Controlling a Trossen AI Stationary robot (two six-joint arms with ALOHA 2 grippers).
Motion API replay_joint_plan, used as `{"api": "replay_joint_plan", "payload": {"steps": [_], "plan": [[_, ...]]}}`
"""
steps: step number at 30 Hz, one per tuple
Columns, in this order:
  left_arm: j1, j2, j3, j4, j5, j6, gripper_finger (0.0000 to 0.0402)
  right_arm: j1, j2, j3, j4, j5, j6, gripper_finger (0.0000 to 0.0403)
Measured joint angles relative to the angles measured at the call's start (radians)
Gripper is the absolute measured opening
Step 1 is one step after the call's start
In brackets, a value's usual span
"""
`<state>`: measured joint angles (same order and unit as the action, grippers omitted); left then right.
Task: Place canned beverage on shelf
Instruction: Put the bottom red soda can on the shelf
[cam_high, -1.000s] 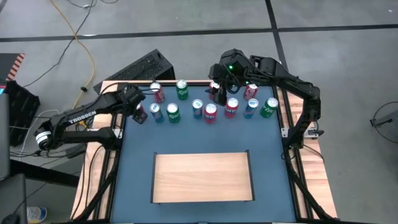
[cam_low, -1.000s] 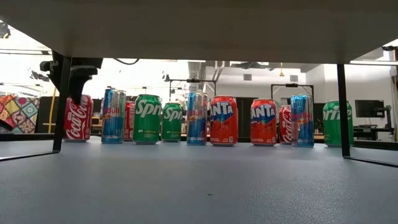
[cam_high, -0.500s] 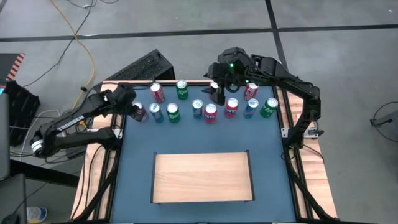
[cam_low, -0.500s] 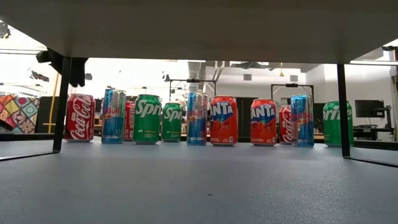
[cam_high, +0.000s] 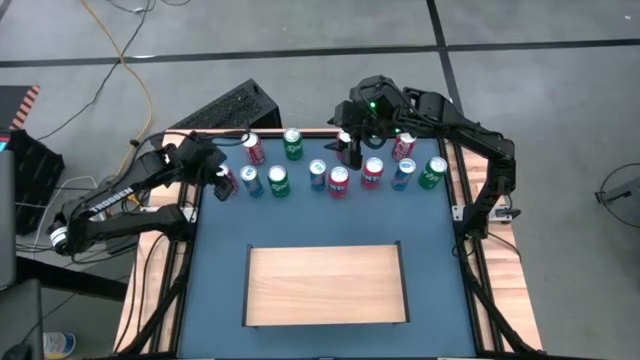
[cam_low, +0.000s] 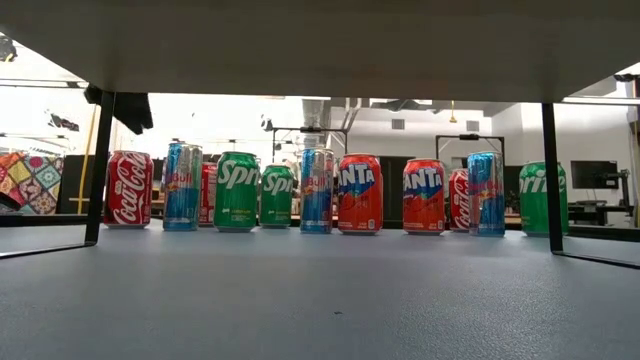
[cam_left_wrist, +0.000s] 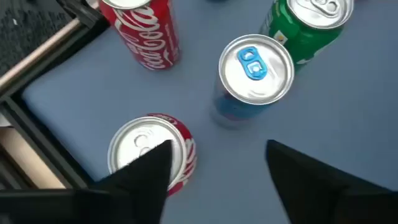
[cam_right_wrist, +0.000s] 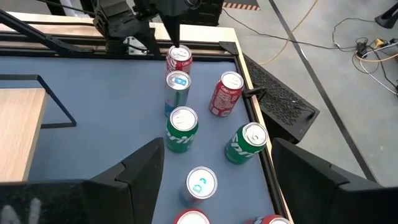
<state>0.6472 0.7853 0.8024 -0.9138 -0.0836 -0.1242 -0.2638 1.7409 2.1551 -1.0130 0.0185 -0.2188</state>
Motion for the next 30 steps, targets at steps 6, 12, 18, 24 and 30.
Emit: {"api": "replay_joint_plan", "payload": {"steps": [6,12,18,24,30], "plan": [[0.0,0.0,0.0,-0.032,-0.109,-0.045,0.0362,-0.001,0.0,0.0,0.0,0.0,0.0,0.0281],[-0.001,0.003,0.0,-0.048,-0.138,-0.1,0.0377,-0.008,0.0,0.0,0.0,0.0,-0.001,0.0281],[0.0,0.081,0.001,-0.098,-0.166,-0.037,0.0378,-0.014,0.0,0.0,0.0,0.002,0.0,0.0281],[0.0,0.177,0.001,-0.065,-0.165,-0.008,0.0378,-0.014,0.0,0.0,-0.006,0.002,0.0,0.0281],[0.001,0.234,0.001,-0.064,-0.166,0.021,0.0378,-0.014,0.0,0.0,-0.027,0.002,0.0,0.0281]]}}
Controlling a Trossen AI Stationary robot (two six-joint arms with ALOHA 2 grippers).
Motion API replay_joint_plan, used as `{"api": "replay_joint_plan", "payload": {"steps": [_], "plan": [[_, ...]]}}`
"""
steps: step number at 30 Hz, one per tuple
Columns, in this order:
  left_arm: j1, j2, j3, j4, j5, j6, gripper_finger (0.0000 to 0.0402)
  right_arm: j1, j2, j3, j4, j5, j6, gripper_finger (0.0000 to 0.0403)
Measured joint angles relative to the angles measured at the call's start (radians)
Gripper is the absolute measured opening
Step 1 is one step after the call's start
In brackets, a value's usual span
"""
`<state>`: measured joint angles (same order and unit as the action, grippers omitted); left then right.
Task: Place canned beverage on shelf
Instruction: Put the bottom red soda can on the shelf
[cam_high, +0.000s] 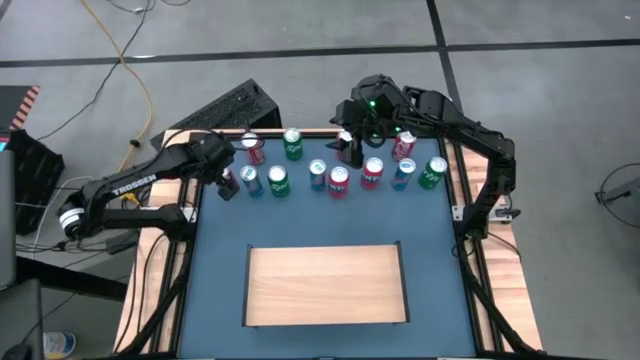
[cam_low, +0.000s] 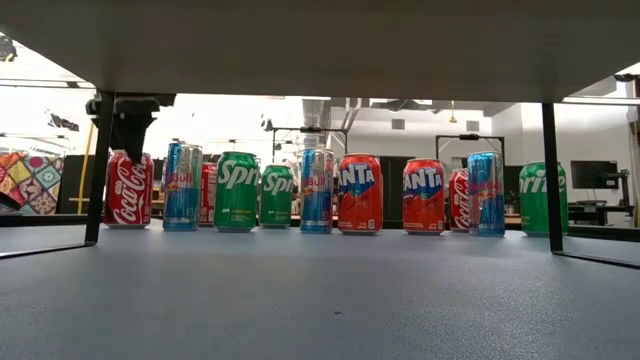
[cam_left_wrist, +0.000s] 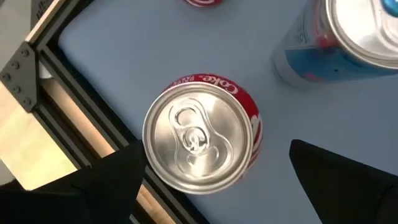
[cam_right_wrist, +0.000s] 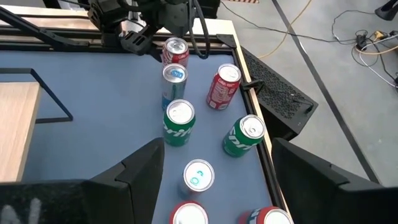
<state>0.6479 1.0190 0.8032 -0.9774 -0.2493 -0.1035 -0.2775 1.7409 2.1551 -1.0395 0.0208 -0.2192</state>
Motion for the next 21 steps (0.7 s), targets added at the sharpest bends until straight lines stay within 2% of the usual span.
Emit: {"api": "replay_joint_plan", "payload": {"steps": [7,15,21], "plan": [[0.016,0.034,0.0,0.024,0.01,0.018,0.0366,0.0,0.0,0.0,-0.001,0.0,0.0,0.0281],[0.036,0.044,-0.043,0.031,0.04,0.056,0.027,0.0,0.0,0.0,0.0,0.001,0.0,0.0281],[0.037,0.018,-0.025,0.023,0.044,0.029,0.027,0.0,0.0,0.0,0.002,0.004,0.0,0.0281]]}}
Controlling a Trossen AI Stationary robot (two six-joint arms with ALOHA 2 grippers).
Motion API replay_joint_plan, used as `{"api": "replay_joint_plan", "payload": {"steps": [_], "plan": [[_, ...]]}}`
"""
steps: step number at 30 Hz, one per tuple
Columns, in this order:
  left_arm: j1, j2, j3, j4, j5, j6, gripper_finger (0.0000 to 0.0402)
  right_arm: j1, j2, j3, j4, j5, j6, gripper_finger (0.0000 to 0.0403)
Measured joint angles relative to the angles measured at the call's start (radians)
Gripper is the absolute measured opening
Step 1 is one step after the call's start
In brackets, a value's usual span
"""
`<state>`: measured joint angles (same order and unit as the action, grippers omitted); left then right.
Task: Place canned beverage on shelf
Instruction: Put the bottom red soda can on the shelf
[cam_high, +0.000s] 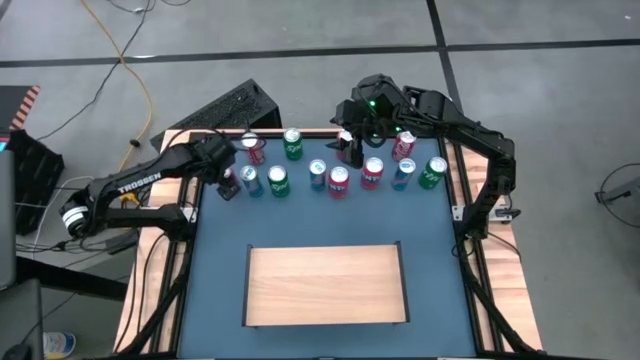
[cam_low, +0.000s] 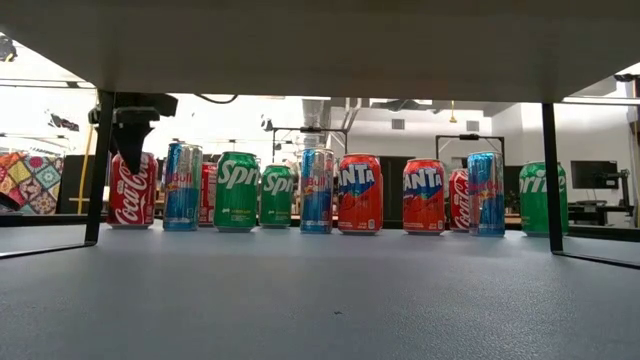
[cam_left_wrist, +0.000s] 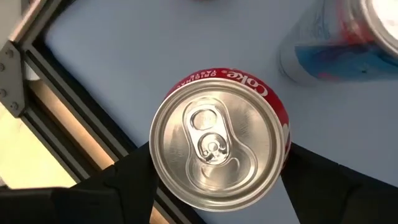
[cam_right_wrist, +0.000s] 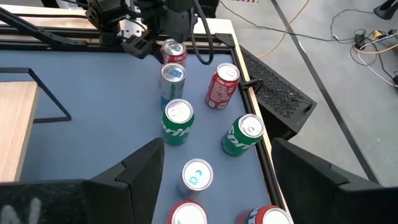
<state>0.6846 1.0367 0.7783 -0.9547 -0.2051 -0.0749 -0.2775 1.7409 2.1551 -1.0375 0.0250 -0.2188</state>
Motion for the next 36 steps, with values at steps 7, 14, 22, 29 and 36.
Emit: {"api": "replay_joint_plan", "payload": {"steps": [7,14,22,29,36], "plan": [[-0.004,-0.076,0.078,-0.058,0.044,-0.054,0.027,0.0,0.0,0.0,0.036,0.0,0.0,0.0281],[-0.005,-0.128,0.229,-0.161,0.053,-0.081,0.027,0.001,0.0,0.0,0.063,-0.076,0.0,0.0281],[-0.064,-0.15,0.434,-0.25,0.078,-0.091,0.027,0.022,0.0,0.0,0.184,-0.184,0.0,0.0281],[-0.164,-0.128,0.596,-0.237,0.085,-0.127,0.027,0.09,0.03,0.001,0.26,-0.184,-0.006,0.0281],[-0.288,-0.067,0.678,-0.197,0.037,-0.132,0.027,0.151,0.149,-0.002,0.368,-0.186,0.016,0.0282]]}}
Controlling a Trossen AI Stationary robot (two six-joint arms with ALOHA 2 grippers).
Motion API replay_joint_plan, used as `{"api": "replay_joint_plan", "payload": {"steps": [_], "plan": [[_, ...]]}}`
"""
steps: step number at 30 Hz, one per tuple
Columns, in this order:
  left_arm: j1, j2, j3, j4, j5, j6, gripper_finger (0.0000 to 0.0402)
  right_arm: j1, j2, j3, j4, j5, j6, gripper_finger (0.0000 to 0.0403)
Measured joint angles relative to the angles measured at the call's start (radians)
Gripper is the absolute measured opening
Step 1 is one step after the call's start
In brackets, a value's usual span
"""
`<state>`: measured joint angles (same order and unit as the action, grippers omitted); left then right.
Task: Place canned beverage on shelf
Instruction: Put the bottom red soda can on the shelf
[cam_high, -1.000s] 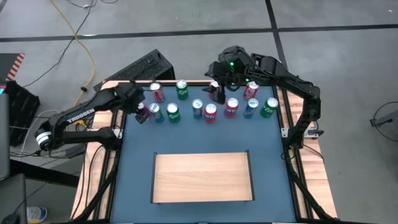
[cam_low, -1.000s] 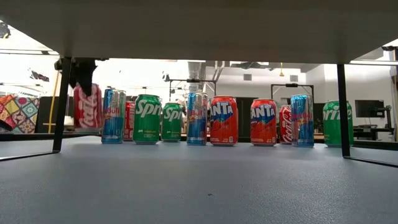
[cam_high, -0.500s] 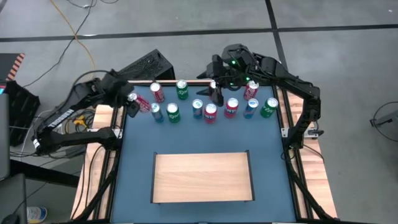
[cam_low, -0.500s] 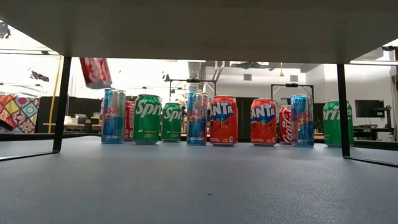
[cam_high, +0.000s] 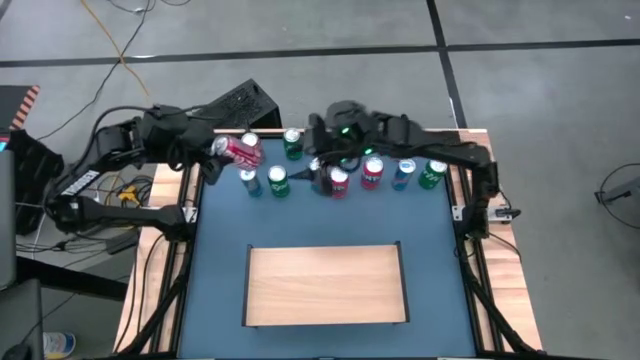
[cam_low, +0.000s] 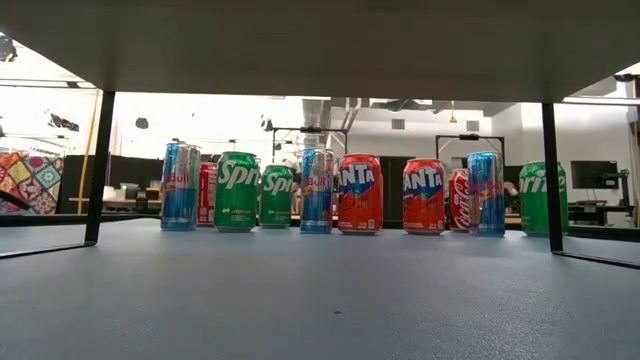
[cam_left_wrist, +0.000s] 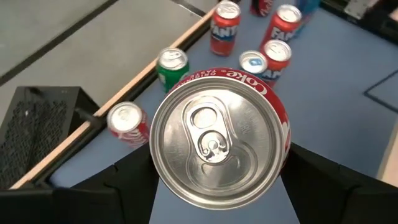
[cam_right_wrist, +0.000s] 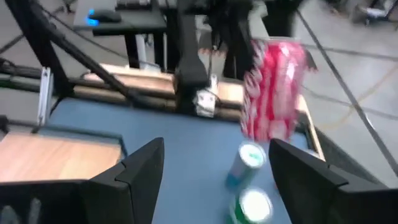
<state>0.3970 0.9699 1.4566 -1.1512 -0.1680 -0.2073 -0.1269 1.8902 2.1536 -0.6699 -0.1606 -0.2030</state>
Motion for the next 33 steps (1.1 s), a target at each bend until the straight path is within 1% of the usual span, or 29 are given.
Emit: {"api": "replay_joint_plan", "payload": {"steps": [4,8,10,13,15,18,21,24,28,33], "plan": [[-0.068,0.041,0.012,-0.005,-0.02,0.002,0.027,0.03,0.049,-0.001,0.082,0.004,-0.004,0.0282],[-0.134,0.075,0.025,-0.005,-0.024,0.016,0.027,0.044,0.047,0.002,0.14,0.043,-0.025,0.0282],[-0.163,0.092,0.039,-0.006,-0.037,0.019,0.027,0.043,0.046,0.002,0.14,0.068,-0.04,0.0282],[-0.208,0.111,0.07,-0.002,-0.066,0.019,0.027,0.04,0.048,0.001,0.144,0.076,-0.02,0.0286],[-0.234,0.121,0.089,-0.001,-0.087,0.024,0.027,0.041,0.048,0.001,0.151,0.079,-0.015,0.0298],[-0.267,0.144,0.113,-0.006,-0.093,0.028,0.027,0.052,0.07,0.005,0.176,0.106,-0.009,0.0331],[-0.293,0.161,0.14,-0.009,-0.104,0.032,0.027,0.056,0.09,-0.002,0.151,0.11,0.02,0.0366],[-0.31,0.167,0.152,-0.01,-0.11,0.039,0.027,0.055,0.11,0.001,0.161,0.112,0.031,0.0389],[-0.326,0.177,0.154,-0.026,-0.113,0.028,0.027,0.055,0.111,0.001,0.155,0.114,0.063,0.0397],[-0.361,0.187,0.154,-0.023,-0.12,0.011,0.027,0.05,0.111,0.001,0.153,0.113,0.063,0.0392]]}}
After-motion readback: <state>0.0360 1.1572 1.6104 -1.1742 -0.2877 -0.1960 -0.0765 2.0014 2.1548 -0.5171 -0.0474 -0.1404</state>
